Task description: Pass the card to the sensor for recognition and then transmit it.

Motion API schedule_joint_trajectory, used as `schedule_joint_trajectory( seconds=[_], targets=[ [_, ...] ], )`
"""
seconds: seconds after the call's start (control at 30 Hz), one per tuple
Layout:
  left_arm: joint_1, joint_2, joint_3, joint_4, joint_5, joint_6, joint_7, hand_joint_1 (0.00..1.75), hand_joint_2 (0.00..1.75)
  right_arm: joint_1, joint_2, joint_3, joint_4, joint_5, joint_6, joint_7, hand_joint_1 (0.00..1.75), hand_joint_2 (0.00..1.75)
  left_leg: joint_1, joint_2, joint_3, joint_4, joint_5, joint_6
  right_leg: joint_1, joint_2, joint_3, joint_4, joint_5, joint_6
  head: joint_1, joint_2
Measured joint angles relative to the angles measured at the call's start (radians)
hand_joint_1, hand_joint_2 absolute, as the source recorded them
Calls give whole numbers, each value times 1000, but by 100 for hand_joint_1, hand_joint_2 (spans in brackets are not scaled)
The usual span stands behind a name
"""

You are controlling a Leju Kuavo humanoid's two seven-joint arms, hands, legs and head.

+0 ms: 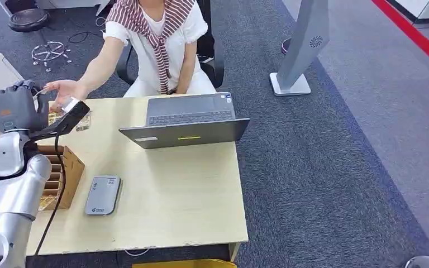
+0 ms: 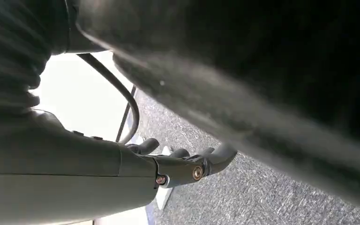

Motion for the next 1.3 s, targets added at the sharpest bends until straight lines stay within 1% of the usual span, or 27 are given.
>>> schedule_joint_trajectory(
  seconds=[0.53, 0.57, 0.7, 0.87, 1.1, 1.17, 1.3],
  targets=[
    [-4, 0, 0, 20, 2, 2, 1, 175, 175, 0, 0, 1, 0, -4, 1, 2, 0, 175, 0, 0, 0, 0, 0, 0, 0, 0, 0, 0, 0, 0, 0, 0],
    [-4, 0, 0, 21, 4, 4, 1, 0, 175, 0, 0, 1, 0, -4, 1, 2, 0, 175, 0, 0, 0, 0, 0, 0, 0, 0, 0, 0, 0, 0, 0, 0],
    [3, -1, 0, 22, 14, 47, -2, 0, 175, -1, 0, 2, 0, -5, 2, 11, 0, 175, 0, 0, -1, 0, 0, 1, 0, 0, 0, 0, 0, 0, 0, 0],
    [21, -5, 0, 22, 16, 56, -11, 0, 175, -2, 0, 2, 0, -5, 4, 13, 0, 175, 0, 0, -1, 0, 0, 1, 0, 0, 0, 0, 0, 0, 0, 0],
    [61, -9, 0, 2, 50, 85, -34, 0, 175, -2, 1, 2, 1, -16, 4, 19, 0, 175, 0, 0, -1, 0, 0, 0, 0, 0, 0, 0, 0, 0, 0, 0],
    [79, -9, 0, -13, 63, 92, -46, 0, 175, -2, 1, 2, 1, -19, 4, 21, 0, 175, 0, 0, -1, 0, 0, 0, 0, 0, 0, 0, 0, 0, 0, 0],
    [162, -10, 2, -110, 108, 126, -97, 0, 175, -3, 2, 2, 3, -24, 2, 23, 0, 175, 0, 0, -1, 0, 0, 1, 0, 0, 0, 0, 0, 0, 1, 0]
  ],
)
